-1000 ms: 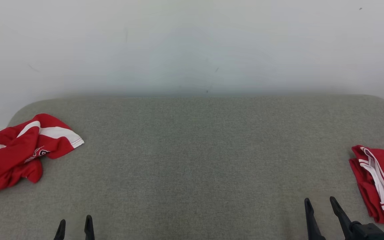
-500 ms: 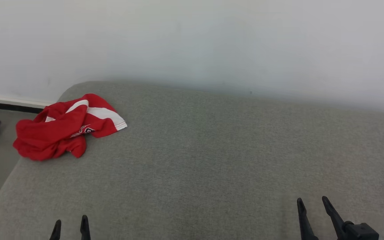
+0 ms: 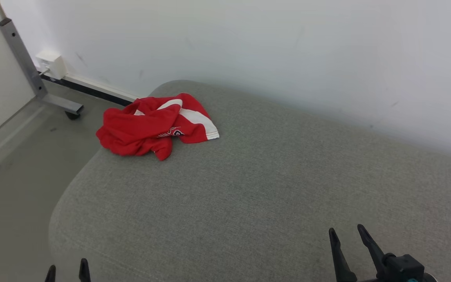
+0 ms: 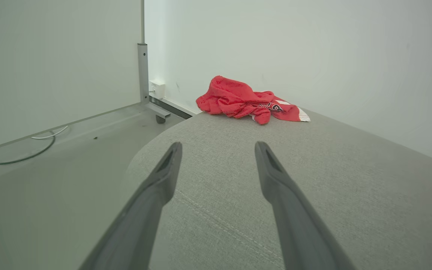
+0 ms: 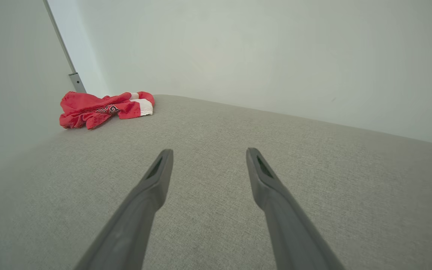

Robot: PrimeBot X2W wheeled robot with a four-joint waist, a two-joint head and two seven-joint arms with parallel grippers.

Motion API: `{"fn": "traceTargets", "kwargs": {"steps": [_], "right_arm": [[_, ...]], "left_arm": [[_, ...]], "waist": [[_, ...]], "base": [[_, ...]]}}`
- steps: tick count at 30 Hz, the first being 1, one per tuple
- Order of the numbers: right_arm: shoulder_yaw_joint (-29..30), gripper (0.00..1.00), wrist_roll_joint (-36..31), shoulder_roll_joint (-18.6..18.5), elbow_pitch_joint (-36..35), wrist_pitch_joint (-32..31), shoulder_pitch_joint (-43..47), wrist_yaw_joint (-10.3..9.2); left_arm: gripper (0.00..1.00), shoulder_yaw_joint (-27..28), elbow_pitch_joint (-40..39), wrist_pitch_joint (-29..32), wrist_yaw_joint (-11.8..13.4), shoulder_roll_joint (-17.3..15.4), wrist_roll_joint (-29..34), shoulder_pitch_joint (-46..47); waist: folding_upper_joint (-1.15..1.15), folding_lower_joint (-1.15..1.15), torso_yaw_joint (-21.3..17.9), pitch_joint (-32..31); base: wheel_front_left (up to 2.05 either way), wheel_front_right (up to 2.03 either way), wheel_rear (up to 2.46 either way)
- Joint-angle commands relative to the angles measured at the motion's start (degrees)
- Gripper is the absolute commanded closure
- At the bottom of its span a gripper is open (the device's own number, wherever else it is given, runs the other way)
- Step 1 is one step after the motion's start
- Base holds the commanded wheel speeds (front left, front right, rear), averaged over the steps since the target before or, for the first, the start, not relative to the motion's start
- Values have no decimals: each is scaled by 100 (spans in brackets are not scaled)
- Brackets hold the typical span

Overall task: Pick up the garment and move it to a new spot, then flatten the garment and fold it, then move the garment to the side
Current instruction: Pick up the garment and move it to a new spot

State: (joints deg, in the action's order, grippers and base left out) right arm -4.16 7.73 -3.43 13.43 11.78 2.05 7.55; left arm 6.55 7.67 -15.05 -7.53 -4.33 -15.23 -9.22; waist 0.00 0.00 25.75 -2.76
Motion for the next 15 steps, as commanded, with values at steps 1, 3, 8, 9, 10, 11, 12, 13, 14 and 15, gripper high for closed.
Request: {"fn": "traceTargets", "kwargs": {"steps": [1, 3, 8, 9, 10, 11, 12, 13, 14, 15], "right_arm": [[-61, 0, 10, -3, 15, -13, -122, -16], [-106, 0, 3, -28, 39, -33, -163, -16], [-345, 0, 61, -147, 144, -64, -398, -15], [-387, 0, 82, -159, 160, -70, -435, -15], [-428, 0, 103, -173, 183, -79, -468, -15], [-460, 0, 114, -191, 207, -78, -502, -15], [-494, 0, 125, -213, 233, -75, -536, -16], [-522, 0, 136, -229, 257, -71, -561, -16], [-543, 0, 150, -239, 279, -64, -582, -15], [-564, 0, 150, -249, 300, -56, -602, -15]], "left_arm": [[0, 109, -93, -16, 9, 21, -29, -62], [0, 165, -128, -16, 10, 40, -33, -97], [0, 342, -269, -16, 10, 115, -35, -222], [0, 380, -284, -16, 10, 120, -45, -249], [0, 404, -302, -16, 10, 125, -59, -270], [0, 425, -326, -16, 10, 133, -61, -278], [0, 441, -350, -16, 10, 139, -59, -283], [0, 449, -362, -16, 10, 144, -63, -296], [0, 460, -371, -16, 10, 147, -67, -310], [0, 466, -376, -16, 10, 148, -82, -320]], "waist": [[0, 0, 367, 143], [0, 0, 386, 169], [0, 0, 461, 286], [0, 0, 470, 299], [0, 0, 478, 312], [0, 0, 484, 323], [0, 0, 490, 332], [0, 0, 494, 340], [0, 0, 497, 347], [0, 0, 499, 353]], "base": [[0, 0, 0], [0, 0, 0], [0, 0, 0], [0, 0, 0], [0, 0, 0], [0, 0, 0], [0, 0, 0], [0, 0, 0], [0, 0, 0], [0, 0, 0]]}}
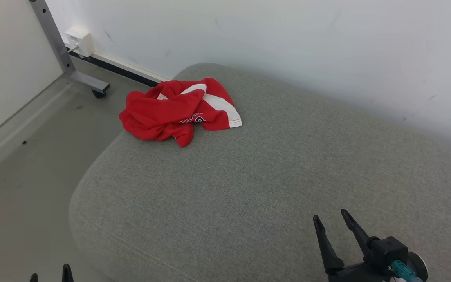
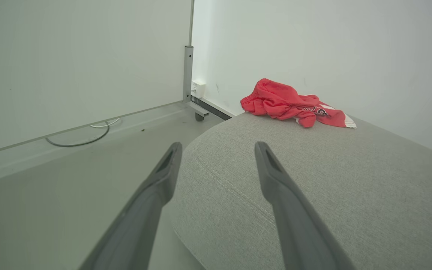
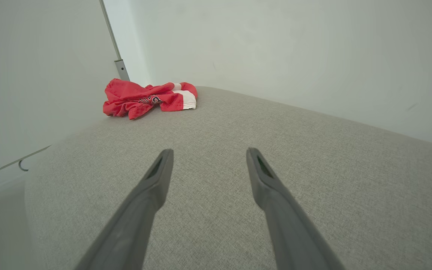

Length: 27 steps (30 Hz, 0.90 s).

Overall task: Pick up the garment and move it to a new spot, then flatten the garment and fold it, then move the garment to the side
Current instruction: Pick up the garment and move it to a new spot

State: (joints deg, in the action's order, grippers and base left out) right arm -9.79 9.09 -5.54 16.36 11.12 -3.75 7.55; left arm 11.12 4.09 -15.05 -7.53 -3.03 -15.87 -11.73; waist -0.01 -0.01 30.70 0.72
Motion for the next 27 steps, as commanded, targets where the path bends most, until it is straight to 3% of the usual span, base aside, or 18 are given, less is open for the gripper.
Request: {"fn": "traceTargets", "kwargs": {"steps": [1, 14, 18, 21, 27], "right_arm": [[-15, 0, 17, -44, 22, 20, -41, -15], [58, 0, 62, -55, 96, 79, 38, -15], [137, 0, 13, -95, -25, 49, 59, -15], [260, 0, -71, -134, -175, -16, 133, -16], [124, 0, -245, -366, -747, -407, -223, -15]], "left_arm": [[0, 9, -21, -16, 10, 17, -44, -77], [0, -10, 192, -16, 13, 16, -158, 317], [0, -181, 672, -16, 11, -94, -319, 825], [0, -392, 1270, 206, 11, -343, -603, 1475], [0, -197, 2182, 566, 127, -862, -905, 2784]], "waist": [[1, 1, 6, 10], [1, 1, -34, 4], [1, 1, -52, 121], [1, 1, -76, 248], [1, 1, -778, 1024]], "base": [[0, 0, 0], [0, 0, 0], [0, 0, 0], [0, 0, 0], [0, 0, 0]]}}
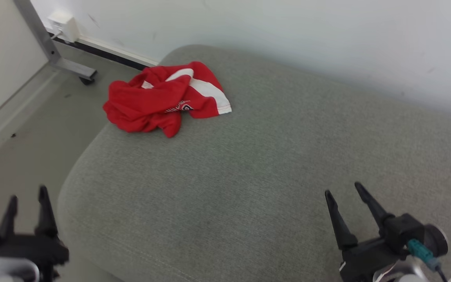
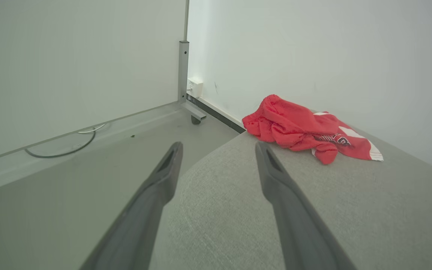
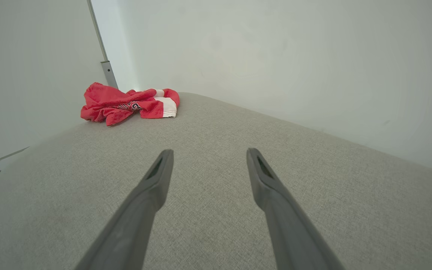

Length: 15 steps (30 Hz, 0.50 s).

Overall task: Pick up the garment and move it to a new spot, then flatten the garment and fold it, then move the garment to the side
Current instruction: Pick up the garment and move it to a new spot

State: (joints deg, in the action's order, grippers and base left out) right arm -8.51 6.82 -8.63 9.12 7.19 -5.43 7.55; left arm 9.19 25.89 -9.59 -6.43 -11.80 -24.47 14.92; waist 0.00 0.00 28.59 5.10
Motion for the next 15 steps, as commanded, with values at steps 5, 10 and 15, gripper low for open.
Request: {"fn": "traceTargets", "kwargs": {"steps": [5, 10, 15], "right_arm": [[-92, 0, -80, -280, -438, -286, -322, -15], [-134, 0, -132, -443, -927, -503, -625, -15], [-290, 0, -146, -393, -1181, -531, -905, -15]], "left_arm": [[0, 171, 282, 233, 84, -269, -220, 983], [0, 587, 492, 694, 76, -517, -852, 2000], [0, 1030, 703, 1528, 143, -938, -1499, 2638]], "waist": [[0, 0, -1041, 1203], [0, 0, -1536, 1894], [0, 0, -2086, 2351]], "base": [[0, 0, 0], [0, 0, 0], [0, 0, 0]]}}
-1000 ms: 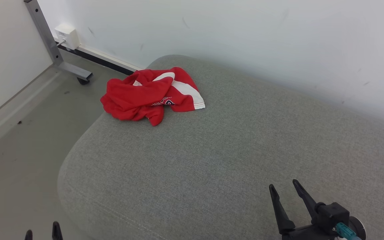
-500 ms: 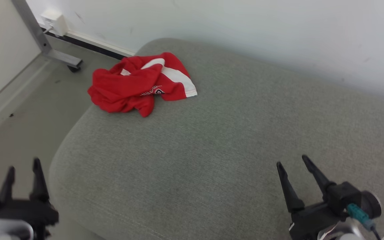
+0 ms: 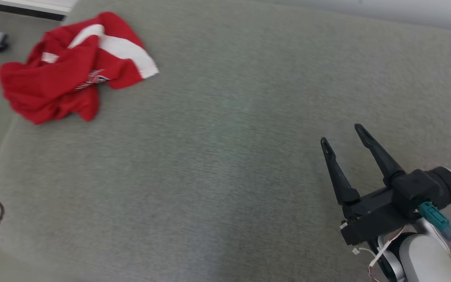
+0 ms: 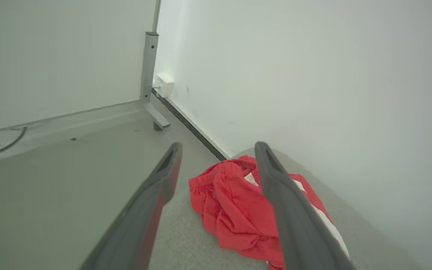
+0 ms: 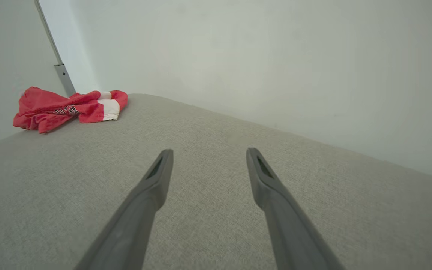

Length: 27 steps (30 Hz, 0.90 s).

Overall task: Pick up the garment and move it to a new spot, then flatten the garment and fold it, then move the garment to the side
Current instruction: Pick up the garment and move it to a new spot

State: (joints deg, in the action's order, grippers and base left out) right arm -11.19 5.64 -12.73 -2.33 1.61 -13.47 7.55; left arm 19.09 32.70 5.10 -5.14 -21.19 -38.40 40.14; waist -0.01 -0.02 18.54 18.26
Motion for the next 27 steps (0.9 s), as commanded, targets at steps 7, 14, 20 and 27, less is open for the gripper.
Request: {"fn": "traceTargets", "kwargs": {"steps": [7, 14, 20, 27], "right_arm": [[58, 0, -34, 126, -113, 148, -123, -15], [7, 0, -29, 272, 47, 357, -133, -15], [-41, 0, -13, 345, 199, 485, -181, -15], [-21, 0, 24, 370, 354, 567, -214, -15]], "left_arm": [[0, 441, 191, 1287, 492, -368, -737, 686], [0, 608, 76, 2267, 1035, -463, -1110, 699], [0, 601, 26, 3114, 1628, -463, -1263, 502], [100, 731, -167, 3190, 1784, -535, -1276, 203]], "waist": [[1, 2, -1533, 1417], [1, 2, -1770, 1575], [1, 2, -1880, 1605], [1, 2, -1919, 1474]], "base": [[0, 0, 0], [0, 0, 0], [0, 0, 0], [0, 0, 0]]}}
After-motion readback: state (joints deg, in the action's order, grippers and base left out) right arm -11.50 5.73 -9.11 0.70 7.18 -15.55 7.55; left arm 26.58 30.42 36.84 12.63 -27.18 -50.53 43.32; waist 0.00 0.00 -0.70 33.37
